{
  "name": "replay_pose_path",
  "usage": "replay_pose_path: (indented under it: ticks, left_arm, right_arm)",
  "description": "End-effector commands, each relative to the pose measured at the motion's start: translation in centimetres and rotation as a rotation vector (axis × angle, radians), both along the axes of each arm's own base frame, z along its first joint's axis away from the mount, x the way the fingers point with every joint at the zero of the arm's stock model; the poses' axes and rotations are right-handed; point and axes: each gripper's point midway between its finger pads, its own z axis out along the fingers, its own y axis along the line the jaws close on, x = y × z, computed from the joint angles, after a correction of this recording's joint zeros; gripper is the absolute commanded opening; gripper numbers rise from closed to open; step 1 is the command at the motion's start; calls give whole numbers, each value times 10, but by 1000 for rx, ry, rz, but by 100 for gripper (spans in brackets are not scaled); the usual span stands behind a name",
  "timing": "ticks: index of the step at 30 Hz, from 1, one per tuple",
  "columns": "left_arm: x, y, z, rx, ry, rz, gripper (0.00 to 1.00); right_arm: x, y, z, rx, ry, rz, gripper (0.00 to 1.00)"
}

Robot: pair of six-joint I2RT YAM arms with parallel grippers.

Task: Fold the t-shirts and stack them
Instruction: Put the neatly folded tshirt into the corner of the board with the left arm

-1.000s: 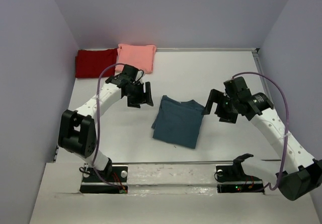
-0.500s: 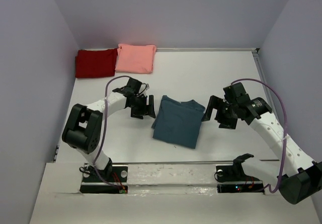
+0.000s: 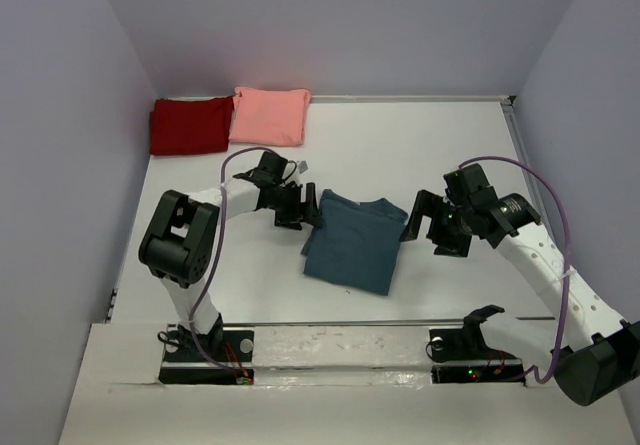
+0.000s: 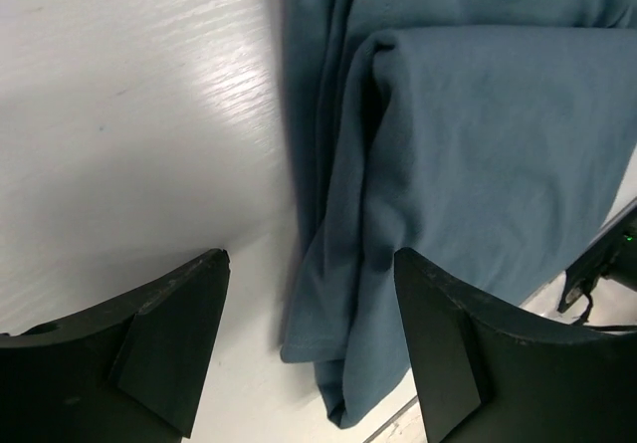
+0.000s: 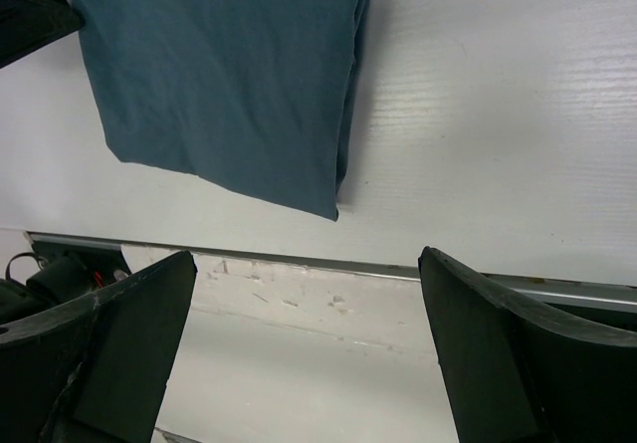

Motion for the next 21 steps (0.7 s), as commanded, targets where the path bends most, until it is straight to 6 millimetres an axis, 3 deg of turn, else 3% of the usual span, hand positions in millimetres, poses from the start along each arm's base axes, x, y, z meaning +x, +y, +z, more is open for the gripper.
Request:
replay_pose_path:
  ticks: [1,8,15,18,21]
  left_arm:
    - [-3,-14,-5,-49,23,-38,81]
    - [-8,-30,1,-107,34,-73,81]
    - [-17,-40,-16,-56,77,-113,80]
    - [-15,-39,-26,-27,96,-110,64]
    - [-14,-40,-34,7,110,-111,35]
  right_arm:
    - [6,4,18,33,-55,-3,100]
    - [9,5,16,27,-50,2,100]
    - [11,5,18,22,-55,7,100]
    - [11,5,18,23,-56,3,100]
    - [11,5,19,26,-56,2,100]
